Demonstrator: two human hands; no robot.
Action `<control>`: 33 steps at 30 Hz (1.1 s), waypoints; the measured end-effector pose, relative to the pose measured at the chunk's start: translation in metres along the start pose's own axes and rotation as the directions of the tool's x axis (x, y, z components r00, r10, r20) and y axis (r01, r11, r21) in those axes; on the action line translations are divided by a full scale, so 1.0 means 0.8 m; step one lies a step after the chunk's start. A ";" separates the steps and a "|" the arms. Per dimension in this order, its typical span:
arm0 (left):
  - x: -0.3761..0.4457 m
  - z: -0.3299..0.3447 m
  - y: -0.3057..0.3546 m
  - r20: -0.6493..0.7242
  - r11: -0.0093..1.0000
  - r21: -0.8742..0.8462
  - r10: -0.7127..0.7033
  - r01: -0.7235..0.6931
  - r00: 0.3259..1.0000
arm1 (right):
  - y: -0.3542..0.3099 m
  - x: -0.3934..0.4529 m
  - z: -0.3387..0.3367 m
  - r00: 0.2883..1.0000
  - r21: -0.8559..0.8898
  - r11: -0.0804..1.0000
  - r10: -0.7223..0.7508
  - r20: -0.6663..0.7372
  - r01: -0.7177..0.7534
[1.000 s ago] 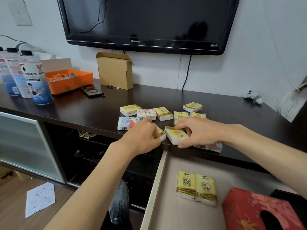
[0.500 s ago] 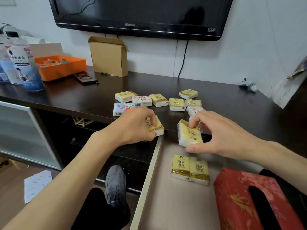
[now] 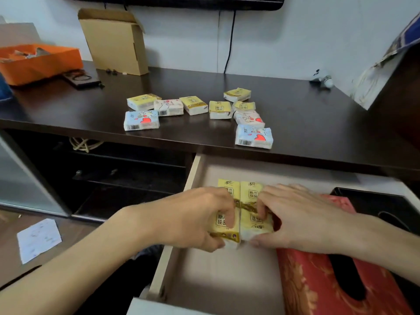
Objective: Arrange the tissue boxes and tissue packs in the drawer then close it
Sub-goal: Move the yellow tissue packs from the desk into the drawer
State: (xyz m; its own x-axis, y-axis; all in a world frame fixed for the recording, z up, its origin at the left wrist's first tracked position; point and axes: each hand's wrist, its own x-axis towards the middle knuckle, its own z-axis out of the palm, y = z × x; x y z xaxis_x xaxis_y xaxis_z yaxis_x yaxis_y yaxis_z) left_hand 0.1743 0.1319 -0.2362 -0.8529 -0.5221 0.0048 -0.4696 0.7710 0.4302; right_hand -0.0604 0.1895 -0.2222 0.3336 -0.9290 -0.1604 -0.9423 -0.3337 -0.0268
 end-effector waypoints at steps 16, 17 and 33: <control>0.022 -0.006 -0.017 -0.012 0.986 0.164 0.011 -0.009 1.000 | 0.018 0.026 -0.024 0.996 0.006 0.999 0.045 0.083 -0.046; 0.027 -0.007 -0.020 0.017 0.972 0.237 -0.002 -0.002 1.000 | 0.019 0.031 -0.022 0.987 -0.029 0.999 0.048 0.154 -0.044; 0.064 0.014 -0.037 0.098 0.906 0.424 -0.043 -0.003 0.994 | -0.002 0.060 -0.009 0.983 -0.311 0.950 0.069 0.169 -0.013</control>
State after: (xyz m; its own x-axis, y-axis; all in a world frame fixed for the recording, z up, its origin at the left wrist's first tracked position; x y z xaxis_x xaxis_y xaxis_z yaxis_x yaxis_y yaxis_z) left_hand 0.1420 0.0868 -0.2590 -0.8502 -0.5165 -0.1019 -0.5199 0.8542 0.0073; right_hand -0.0429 0.1443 -0.2224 0.2582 -0.9095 -0.3258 -0.8910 -0.3545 0.2835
